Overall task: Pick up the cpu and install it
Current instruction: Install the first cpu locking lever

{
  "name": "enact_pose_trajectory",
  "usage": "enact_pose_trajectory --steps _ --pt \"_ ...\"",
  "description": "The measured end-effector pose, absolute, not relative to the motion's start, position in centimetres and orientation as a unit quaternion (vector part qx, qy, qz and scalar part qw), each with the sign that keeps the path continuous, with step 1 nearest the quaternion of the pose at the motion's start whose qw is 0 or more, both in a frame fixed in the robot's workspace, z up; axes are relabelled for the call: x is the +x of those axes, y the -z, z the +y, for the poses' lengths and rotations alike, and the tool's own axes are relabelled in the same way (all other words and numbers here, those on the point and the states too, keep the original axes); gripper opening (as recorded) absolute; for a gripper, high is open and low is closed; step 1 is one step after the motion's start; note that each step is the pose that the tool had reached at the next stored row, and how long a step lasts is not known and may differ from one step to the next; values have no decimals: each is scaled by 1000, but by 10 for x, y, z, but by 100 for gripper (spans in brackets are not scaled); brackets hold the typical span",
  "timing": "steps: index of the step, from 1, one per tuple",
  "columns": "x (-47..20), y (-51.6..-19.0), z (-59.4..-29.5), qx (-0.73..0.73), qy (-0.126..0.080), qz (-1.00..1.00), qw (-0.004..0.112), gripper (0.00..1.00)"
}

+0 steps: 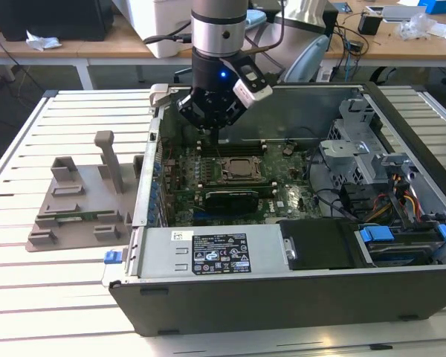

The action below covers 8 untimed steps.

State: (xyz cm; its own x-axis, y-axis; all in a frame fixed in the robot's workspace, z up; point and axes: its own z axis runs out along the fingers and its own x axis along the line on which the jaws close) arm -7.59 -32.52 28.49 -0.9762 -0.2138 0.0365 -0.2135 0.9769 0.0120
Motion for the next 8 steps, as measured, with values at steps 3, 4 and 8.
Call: enact_pose_trajectory --steps 3,4,8 --pt "-78 -285 -325 107 4 -994 19 11" --pt "-80 -285 -325 107 4 -994 19 11" --pt "-84 -285 -325 108 4 -994 19 11"
